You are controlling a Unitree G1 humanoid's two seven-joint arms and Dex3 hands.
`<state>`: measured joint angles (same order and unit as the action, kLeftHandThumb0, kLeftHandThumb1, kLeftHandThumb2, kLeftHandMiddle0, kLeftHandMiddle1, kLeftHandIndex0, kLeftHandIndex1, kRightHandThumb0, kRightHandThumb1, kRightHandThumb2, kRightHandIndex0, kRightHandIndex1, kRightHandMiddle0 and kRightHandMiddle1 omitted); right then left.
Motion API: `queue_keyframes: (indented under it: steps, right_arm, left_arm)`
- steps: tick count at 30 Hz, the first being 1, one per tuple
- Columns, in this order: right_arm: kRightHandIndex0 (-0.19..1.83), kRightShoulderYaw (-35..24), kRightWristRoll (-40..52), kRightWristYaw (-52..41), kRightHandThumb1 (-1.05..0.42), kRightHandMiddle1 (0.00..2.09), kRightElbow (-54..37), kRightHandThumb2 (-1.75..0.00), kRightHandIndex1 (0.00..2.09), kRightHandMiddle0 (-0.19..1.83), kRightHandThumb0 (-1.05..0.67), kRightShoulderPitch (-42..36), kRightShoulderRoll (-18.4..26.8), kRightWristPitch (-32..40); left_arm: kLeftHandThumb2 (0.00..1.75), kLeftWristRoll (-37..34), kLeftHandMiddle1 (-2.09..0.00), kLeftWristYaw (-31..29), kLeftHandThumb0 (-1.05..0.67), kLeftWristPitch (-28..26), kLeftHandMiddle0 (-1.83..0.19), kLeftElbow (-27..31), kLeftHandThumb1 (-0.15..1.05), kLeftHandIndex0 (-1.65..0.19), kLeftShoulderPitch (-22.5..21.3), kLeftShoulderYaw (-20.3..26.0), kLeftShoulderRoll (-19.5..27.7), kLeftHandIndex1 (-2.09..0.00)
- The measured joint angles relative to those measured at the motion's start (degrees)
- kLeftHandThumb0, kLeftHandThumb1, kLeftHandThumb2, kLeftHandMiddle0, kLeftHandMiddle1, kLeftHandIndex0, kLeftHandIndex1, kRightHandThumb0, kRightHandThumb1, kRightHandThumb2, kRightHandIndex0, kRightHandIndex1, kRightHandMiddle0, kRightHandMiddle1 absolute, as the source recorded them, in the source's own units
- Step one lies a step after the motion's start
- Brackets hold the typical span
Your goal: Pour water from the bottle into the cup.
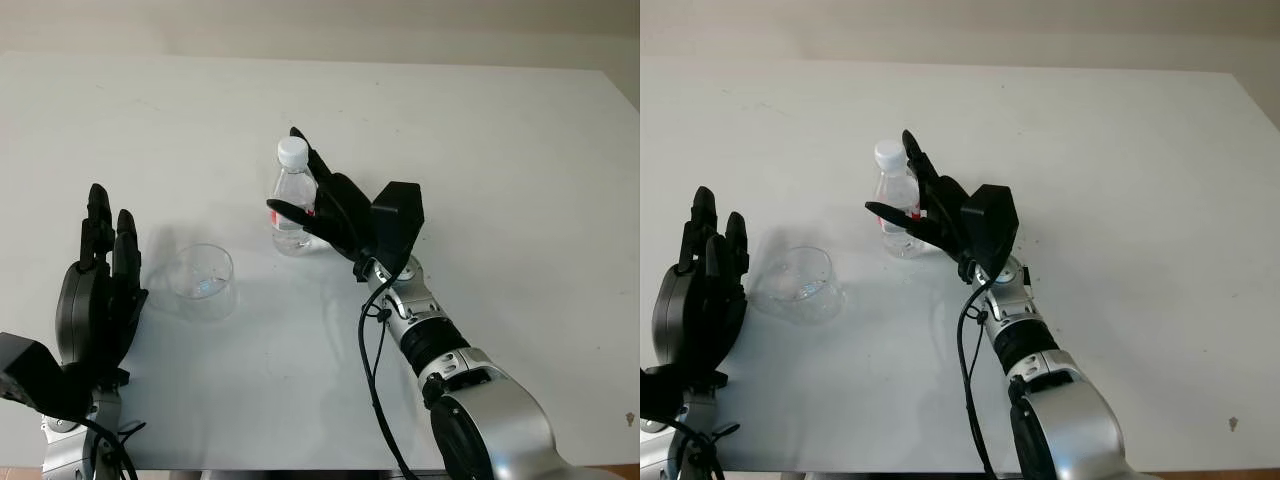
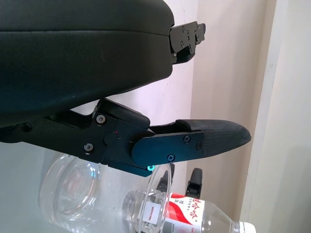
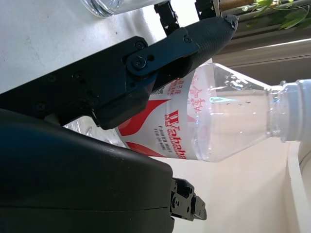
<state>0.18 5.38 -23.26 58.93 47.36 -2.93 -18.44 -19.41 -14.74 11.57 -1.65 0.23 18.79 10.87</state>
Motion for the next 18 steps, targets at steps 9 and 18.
queue_keyframes:
  steps: [9,18]
  right_arm:
    - [-0.19,-0.98,0.27,-1.99,-0.89,0.0,1.36,-0.05,0.0,-0.19,-0.89,0.13,-0.2,-1.49]
    - [0.02,-0.65,-0.58,-2.2,-0.87,0.17,1.36,-0.05,0.12,0.11,-0.59,0.91,-0.51,-3.56]
  left_arm:
    - [0.49,0.05,-0.06,-0.03,-0.79,0.34,0.16,-0.45,1.05,0.19,-0.36,0.1,0.0,-0.04]
    - [0.48,0.03,-0.05,-0.17,-0.79,1.29,0.18,-1.46,1.05,0.19,-0.99,0.12,-0.01,-0.04]
